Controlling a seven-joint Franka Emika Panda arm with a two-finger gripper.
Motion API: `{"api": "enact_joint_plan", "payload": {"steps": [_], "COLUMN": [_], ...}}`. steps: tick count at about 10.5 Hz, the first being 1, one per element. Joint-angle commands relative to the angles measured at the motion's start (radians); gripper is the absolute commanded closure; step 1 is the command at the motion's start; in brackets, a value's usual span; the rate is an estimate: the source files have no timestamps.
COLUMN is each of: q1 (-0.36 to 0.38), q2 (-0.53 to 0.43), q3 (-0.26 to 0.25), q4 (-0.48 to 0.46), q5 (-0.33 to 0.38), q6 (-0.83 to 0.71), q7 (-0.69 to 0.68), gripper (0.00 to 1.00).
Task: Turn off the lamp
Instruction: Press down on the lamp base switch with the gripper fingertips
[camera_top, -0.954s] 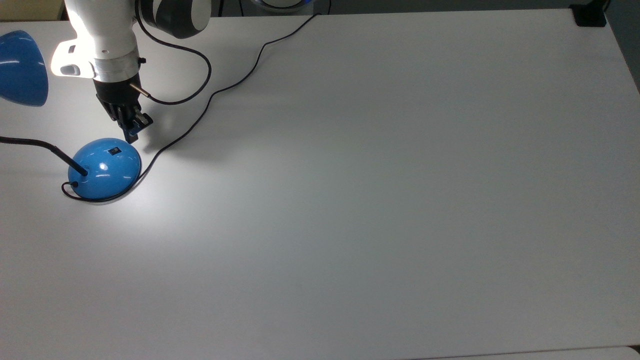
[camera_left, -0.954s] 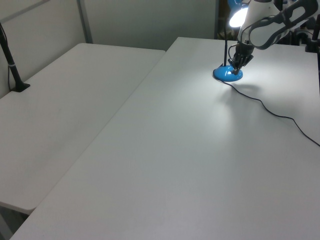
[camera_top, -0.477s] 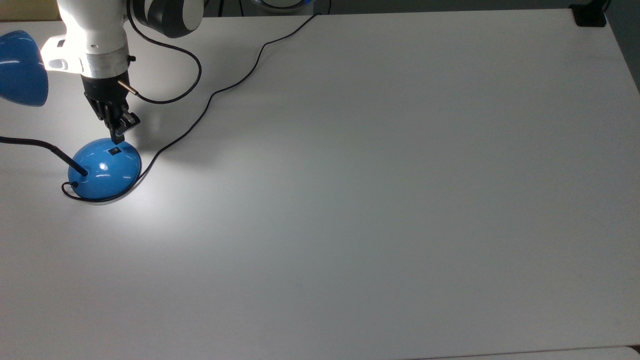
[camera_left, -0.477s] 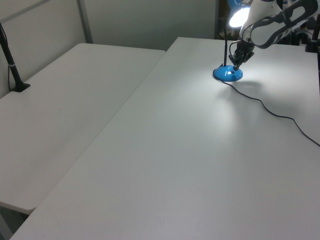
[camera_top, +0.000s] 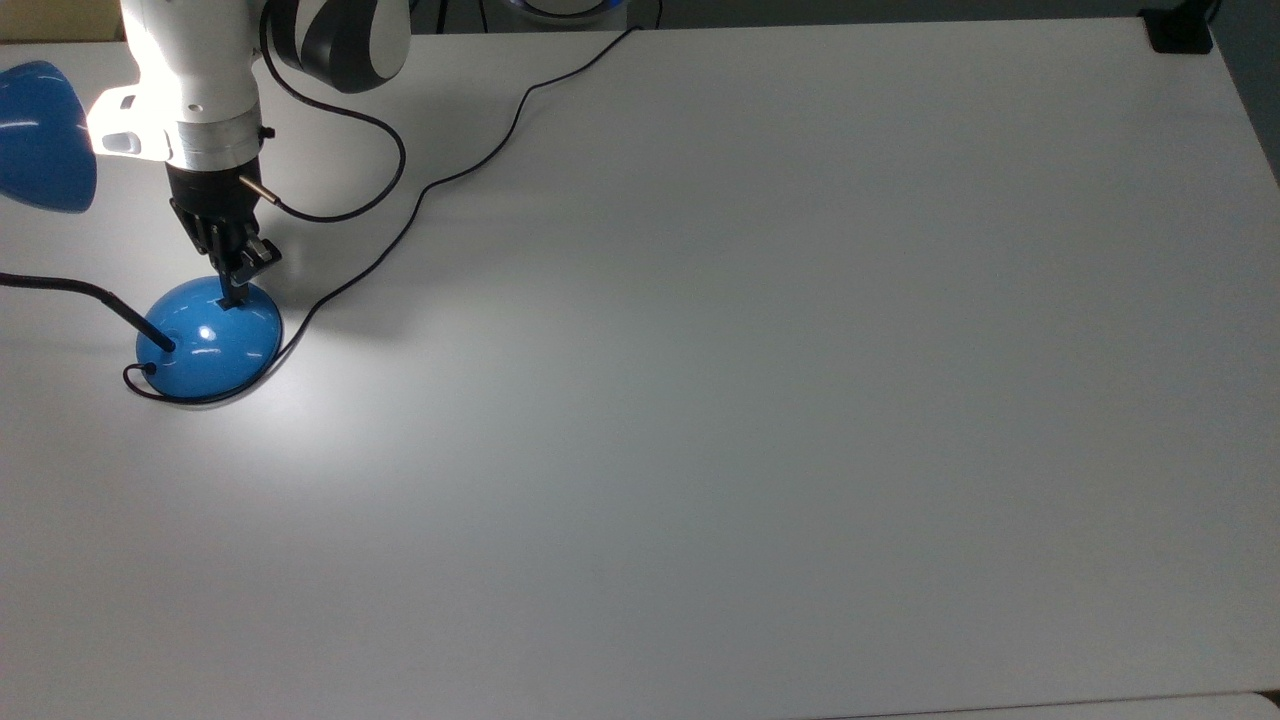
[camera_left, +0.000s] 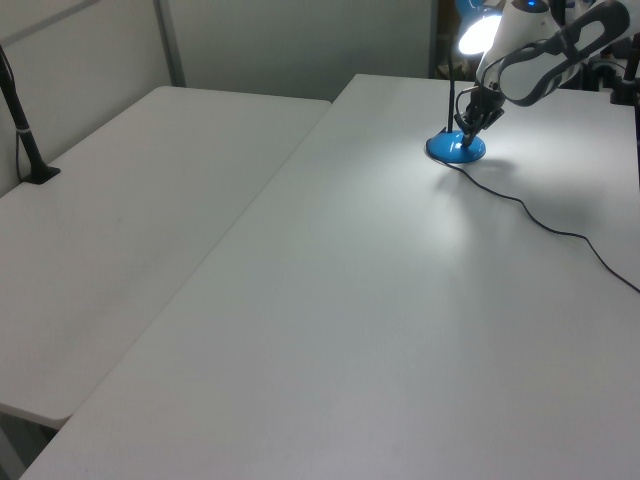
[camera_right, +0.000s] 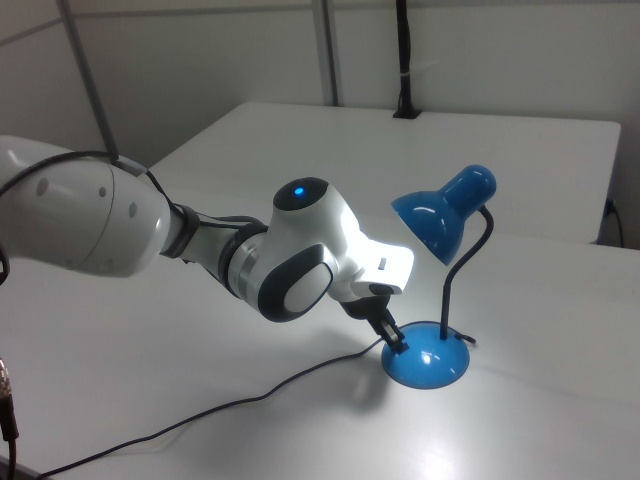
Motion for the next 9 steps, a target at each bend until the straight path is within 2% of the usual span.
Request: {"api": "enact_joint_plan", "payload": {"steps": [1,5,6,9], "q1": [0.006,0.008,0.008,0.016], "q2": [0.013,0.025,0.025,-0.004], "q3": [-0.007,-0.007,-0.007,-0.004], "q4": [0.001,-0.002,-0.005,-0.011], "q5": [-0.032,-0.04,-0.064,-0.07], "q6": [0.02,0.018,0.009,-0.107], "q7": [0.022,0.022,0.021,0.022], "gripper": [1.0,1.0,1.0,1.0]}}
